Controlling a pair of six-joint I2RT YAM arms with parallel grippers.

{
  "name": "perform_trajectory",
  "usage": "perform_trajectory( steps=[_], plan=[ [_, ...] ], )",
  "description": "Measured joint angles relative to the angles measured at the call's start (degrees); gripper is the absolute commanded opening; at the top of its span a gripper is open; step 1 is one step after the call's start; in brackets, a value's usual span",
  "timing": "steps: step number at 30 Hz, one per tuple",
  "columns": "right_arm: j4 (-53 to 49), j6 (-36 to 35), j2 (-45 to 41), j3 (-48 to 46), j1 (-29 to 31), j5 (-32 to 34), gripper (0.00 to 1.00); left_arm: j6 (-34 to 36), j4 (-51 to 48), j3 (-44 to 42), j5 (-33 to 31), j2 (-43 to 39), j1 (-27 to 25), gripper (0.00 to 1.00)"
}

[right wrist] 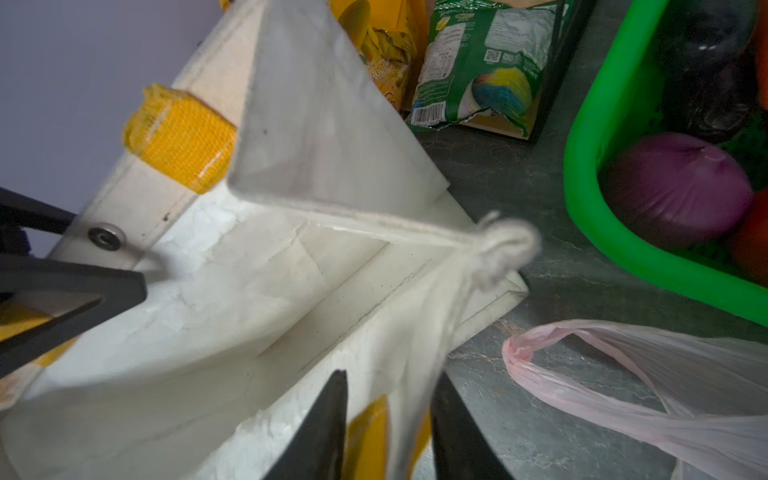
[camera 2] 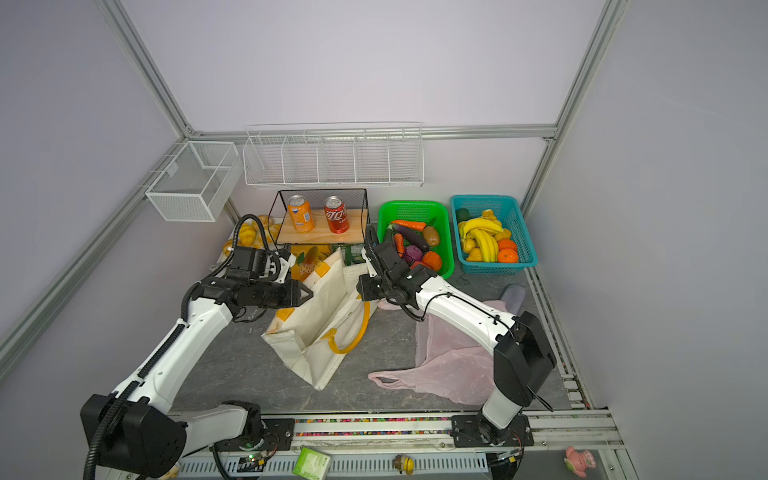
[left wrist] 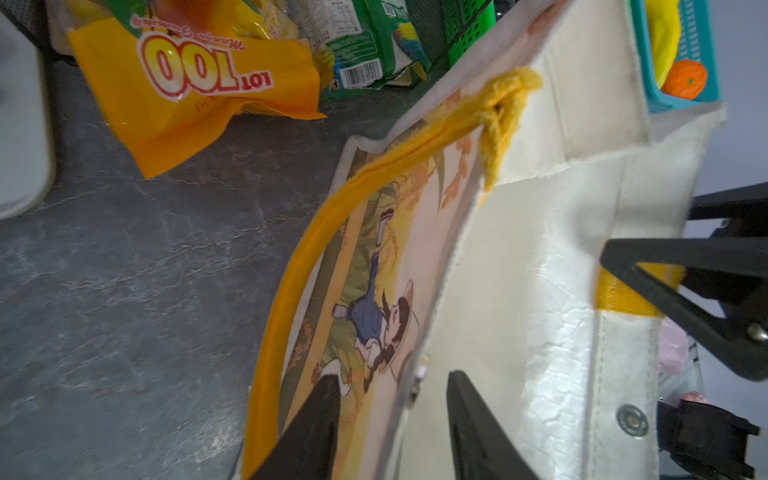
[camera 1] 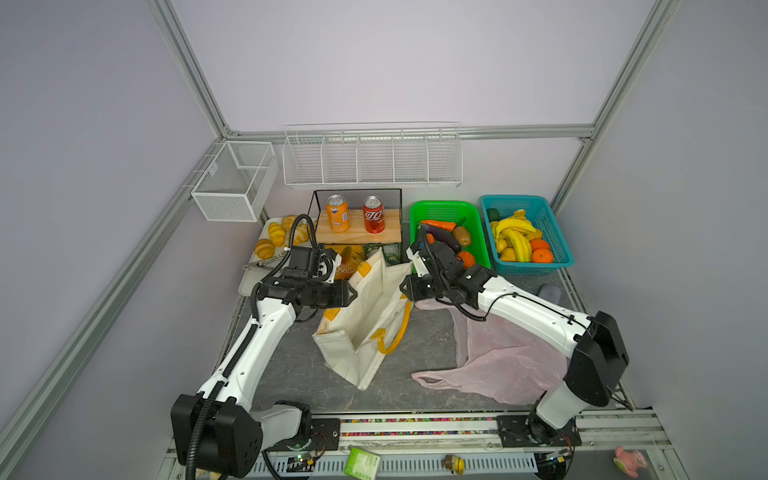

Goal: Place the mixed food into the grocery bags and tie them
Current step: 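Reach both grippers toward the white tote bag's top edges, then grasp the tote bag's rim with both grippers and pull it upright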

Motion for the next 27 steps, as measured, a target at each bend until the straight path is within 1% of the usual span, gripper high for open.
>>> perform_trajectory(
  steps=[4, 7, 10, 15, 20, 23, 25, 27],
  plan=[
    [-4.5, -3.3, -0.2, 3.0, -1.1, 2.8, 0.15, -1.0, 2.5, -1.0, 3.3, -1.0, -2.2, 0.43],
    [-9.3, -6.4, -0.8, 4.3, -3.9, 4.1, 0.09, -1.9, 5.5, -2.4, 6.2, -2.5, -6.2, 0.43],
    [-13.9, -9.1, -1.7, 5.0, -7.0, 4.6, 0.08, -3.0, 8.2, -3.0, 9.2, -3.0, -9.1, 0.44],
    [-20.3, -13.1, -1.9, 8.2, -10.4, 4.5, 0.07, -4.5, 12.6, -3.2, 12.0, -2.9, -12.6, 0.46],
    [-26.7, -17.4, -1.7, 13.1, -12.3, 4.3, 0.09, -5.1, 15.5, -3.2, 13.2, -1.8, -16.6, 0.45],
    [-29.1, -19.5, -1.0, 15.7, -13.1, 4.6, 0.12, -5.9, 17.0, -3.2, 13.1, -0.6, -18.8, 0.42],
    [-29.6, -20.2, -0.6, 16.3, -13.5, 5.0, 0.17, -7.1, 18.2, -3.2, 12.8, 0.3, -19.9, 0.36],
    [-29.9, -20.3, -0.5, 16.3, -13.7, 5.6, 0.26, -8.3, 19.3, -3.2, 12.3, 1.1, -20.5, 0.32]
  ],
)
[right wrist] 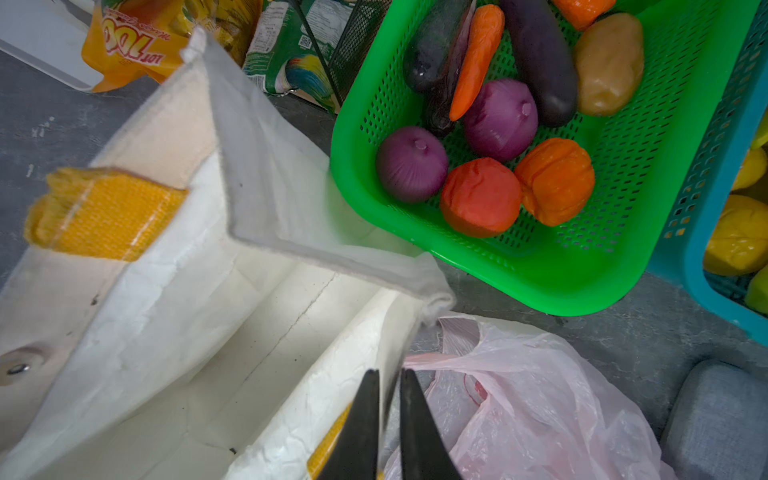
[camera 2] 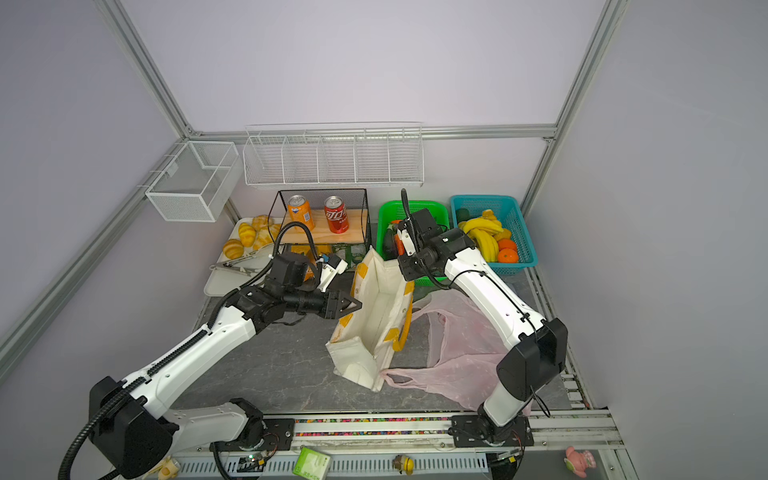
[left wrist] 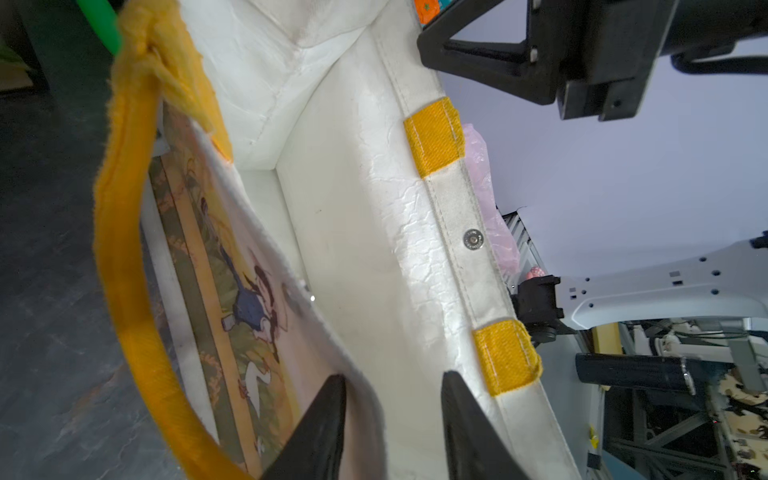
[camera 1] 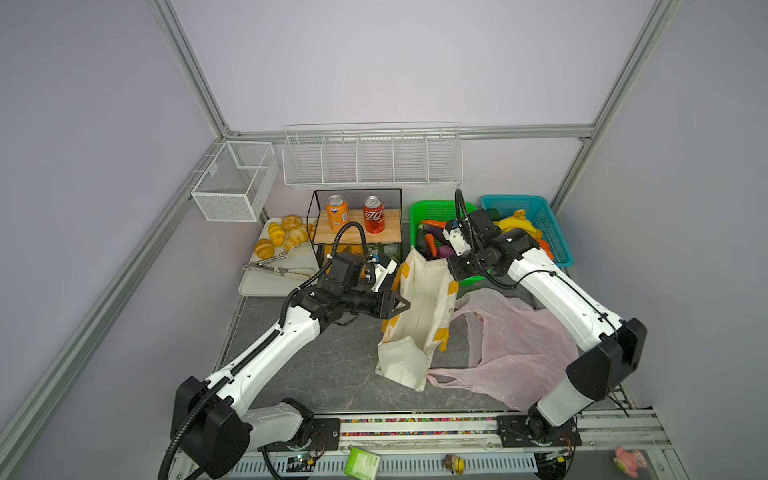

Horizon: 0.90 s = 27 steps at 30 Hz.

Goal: Place the mixed food into the grocery bags and tie them
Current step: 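Grasp the tote bag's rim with both grippers and pull it upright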

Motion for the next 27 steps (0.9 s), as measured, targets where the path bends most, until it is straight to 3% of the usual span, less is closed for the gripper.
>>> perform_trajectory(
  steps=[5, 8, 13, 15, 18, 21, 24, 27],
  plan=[
    [0.3, 1.3, -0.3, -0.7, 0.0, 0.6, 0.63, -4.1, 4.7, -1.0, -1.5, 0.6, -0.2, 0.23],
    [2.3, 4.4, -2.6, -5.0, 0.2, 0.3, 0.80, -5.7, 6.5, -1.8, -2.6, 0.5, -0.4, 0.20],
    [7.3, 11.1, -10.6, -15.9, 1.6, -0.8, 0.85, -6.4, 7.6, -2.2, -4.3, 0.5, -0.6, 0.19],
    [9.7, 13.6, -12.3, -19.0, 2.6, -1.3, 0.80, -6.4, 7.8, -2.3, -4.9, 0.5, -0.6, 0.19],
    [13.4, 16.9, -12.3, -22.1, 4.1, -2.4, 0.52, -6.3, 8.1, -2.5, -6.3, 0.4, -0.6, 0.25],
    [15.5, 18.5, -11.0, -23.0, 4.6, -3.5, 0.26, -5.5, 7.9, -2.5, -8.1, 0.0, -0.6, 0.44],
    [15.6, 18.4, -10.2, -22.9, 4.2, -3.5, 0.16, -4.3, 6.8, -2.5, -10.1, -1.7, -0.4, 0.63],
    [13.7, 16.7, -10.1, -22.3, 3.3, -3.5, 0.09, -2.7, 5.3, -2.5, -12.1, -4.7, 0.7, 0.71]
  ],
)
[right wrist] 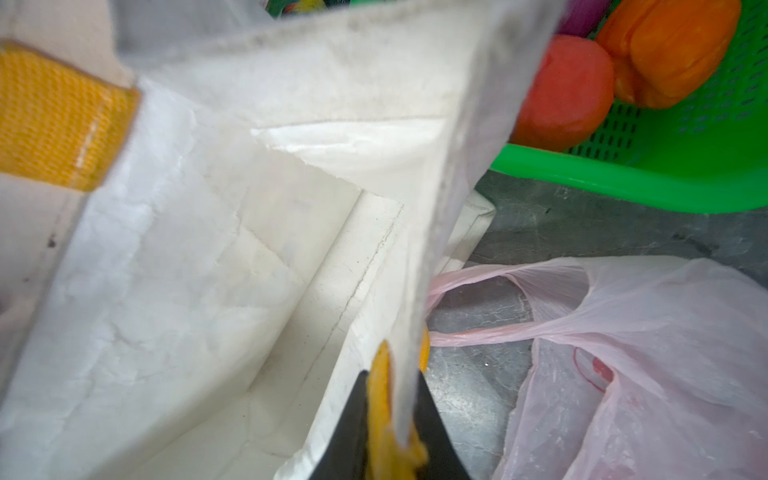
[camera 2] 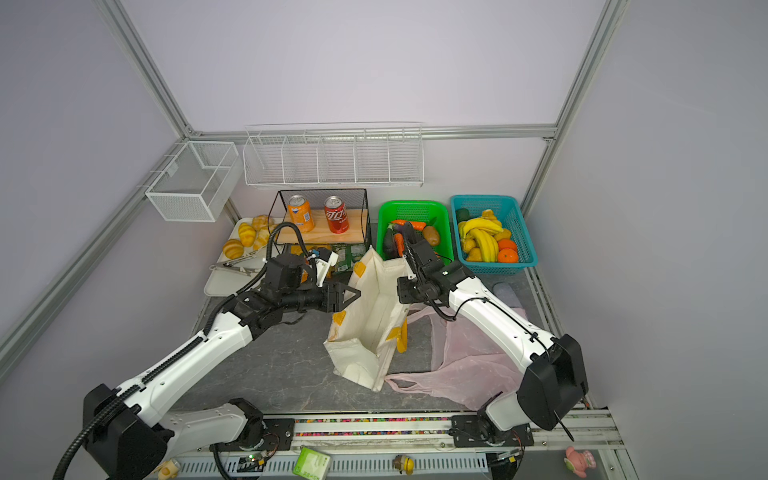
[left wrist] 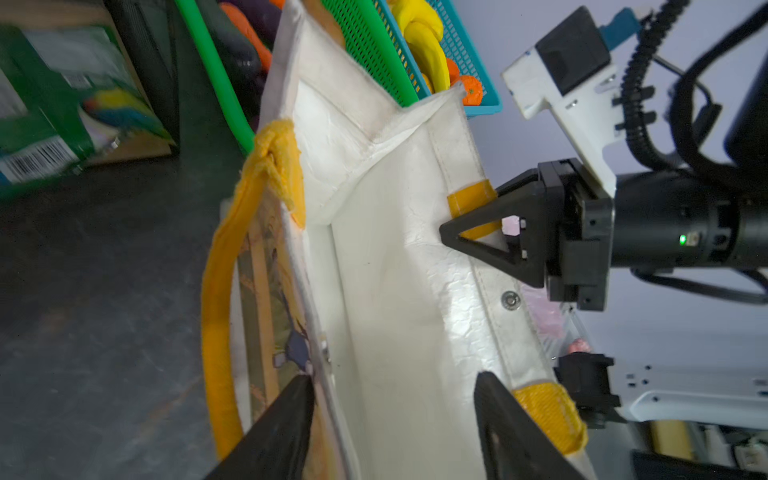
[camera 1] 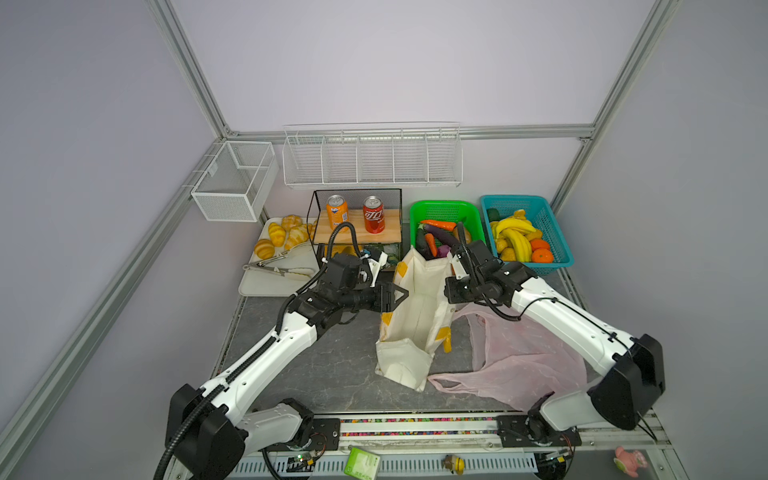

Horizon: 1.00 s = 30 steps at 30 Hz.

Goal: Place the mixed food into the grocery bags and tie them
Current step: 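Grasp the tote bag's rim with both grippers and pull it upright, then grasp the red Coca-Cola can with the left gripper while the right holds the bag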

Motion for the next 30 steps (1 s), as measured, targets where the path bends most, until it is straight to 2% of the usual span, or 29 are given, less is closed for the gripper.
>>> perform_trajectory(
  steps=[5, 11, 13, 22, 26, 30],
  plan=[
    [-3.1, -2.3, -0.7, 1.0, -2.6, 0.0, 0.07, -0.5, -0.7, 0.0, -4.0, -7.6, 8.3, 0.79],
    [-3.3, -3.8, -1.7, 1.0, -4.0, -0.6, 0.07, -5.0, 1.4, -1.8, -9.4, -11.7, 21.1, 0.80],
    [-2.5, -4.0, -1.7, 0.8, -4.3, -1.4, 0.07, -6.2, 2.7, -3.5, -11.8, -11.6, 23.1, 0.80],
    [0.9, -5.5, -1.5, 0.0, -4.4, -4.8, 0.08, -8.3, 11.6, -7.7, -16.4, -6.4, 22.6, 0.81],
    [1.7, -6.6, -1.3, -0.2, -4.5, -5.6, 0.08, -5.7, 14.8, -7.7, -19.8, -3.3, 18.5, 0.81],
    [2.3, -7.6, -1.3, -0.6, -5.2, -5.8, 0.08, -3.3, 19.5, -7.7, -20.6, -0.1, 15.7, 0.81]
  ],
)
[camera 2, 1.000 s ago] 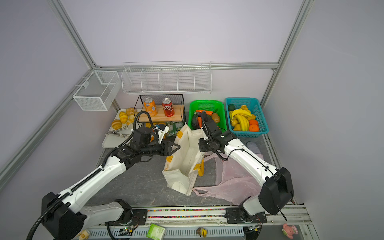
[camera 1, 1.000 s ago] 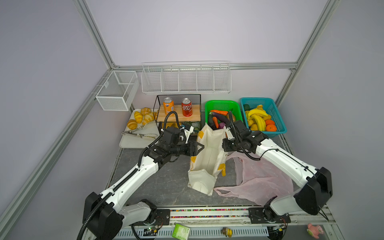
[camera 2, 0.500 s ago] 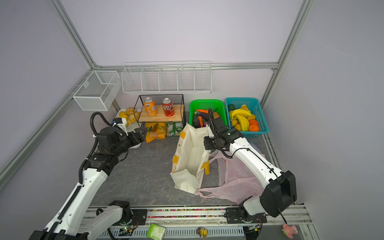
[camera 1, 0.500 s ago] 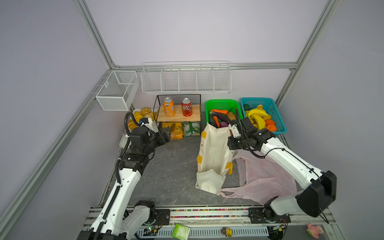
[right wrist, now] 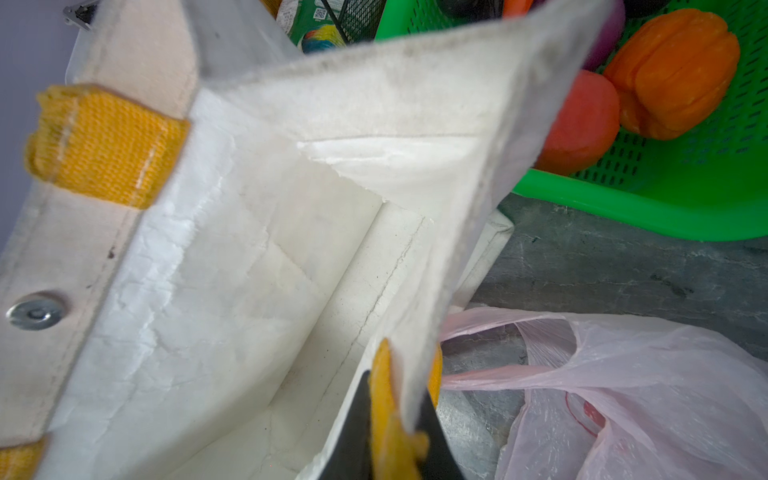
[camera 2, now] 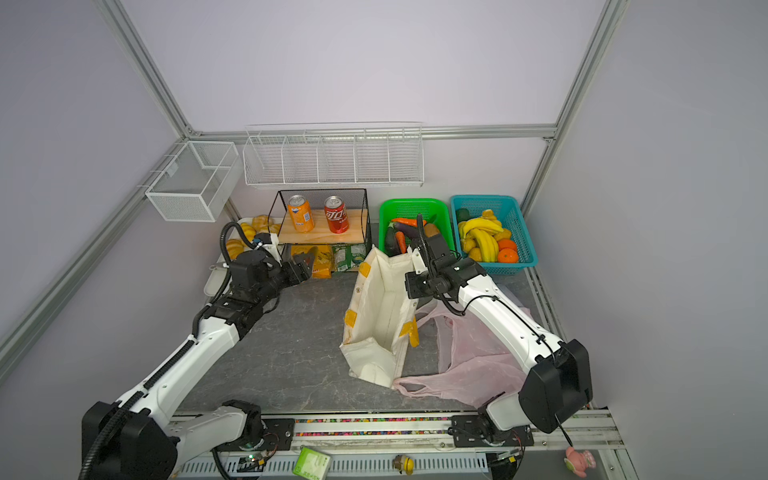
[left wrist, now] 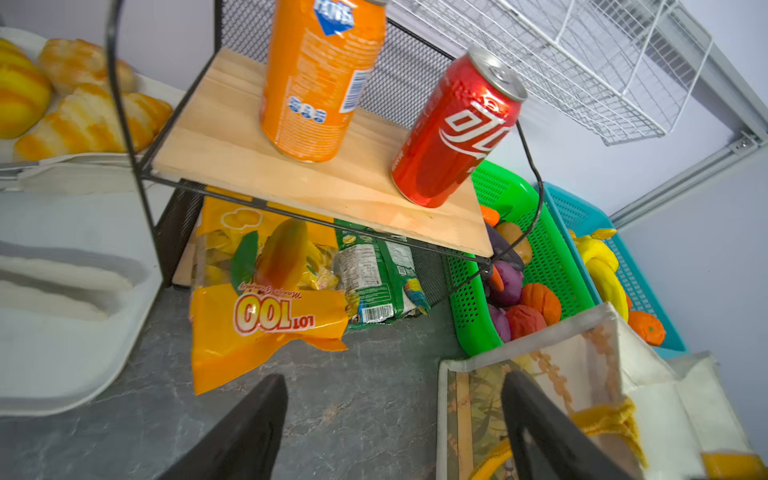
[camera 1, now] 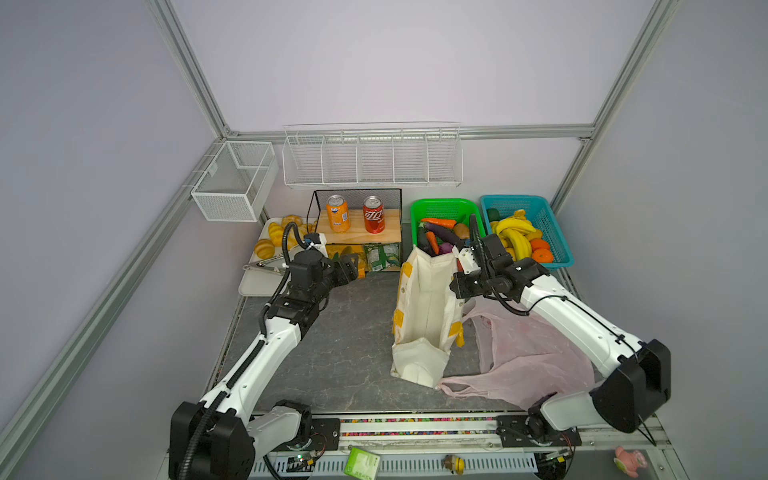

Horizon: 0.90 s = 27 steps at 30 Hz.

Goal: Place the mixed food into the grocery bags and tie them
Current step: 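Grasp the red Coca-Cola can with the left gripper while the right holds the bag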

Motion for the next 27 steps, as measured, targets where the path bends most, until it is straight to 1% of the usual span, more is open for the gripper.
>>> perform_trajectory(
  steps=[5, 13, 20, 27],
  plan=[
    [0.0, -1.0, 0.1, 0.0, -0.7, -0.5, 0.08, 2.8, 4.4, 3.0, 0.5, 6.6, -0.1, 0.81],
    [0.5, -1.2, 0.1, -0.3, -0.7, -0.9, 0.08, 8.8, 4.9, 17.0, 3.1, 18.7, -0.7, 0.85],
    [0.7, -1.2, 0.1, -0.3, -0.7, -1.0, 0.08, 12.8, 1.1, 31.7, 3.9, 29.5, -0.8, 0.86],
    [1.2, -1.2, 0.6, -0.3, -0.7, -1.5, 0.08, 15.1, -3.3, 42.1, 5.2, 37.6, -0.8, 0.87]
  ],
)
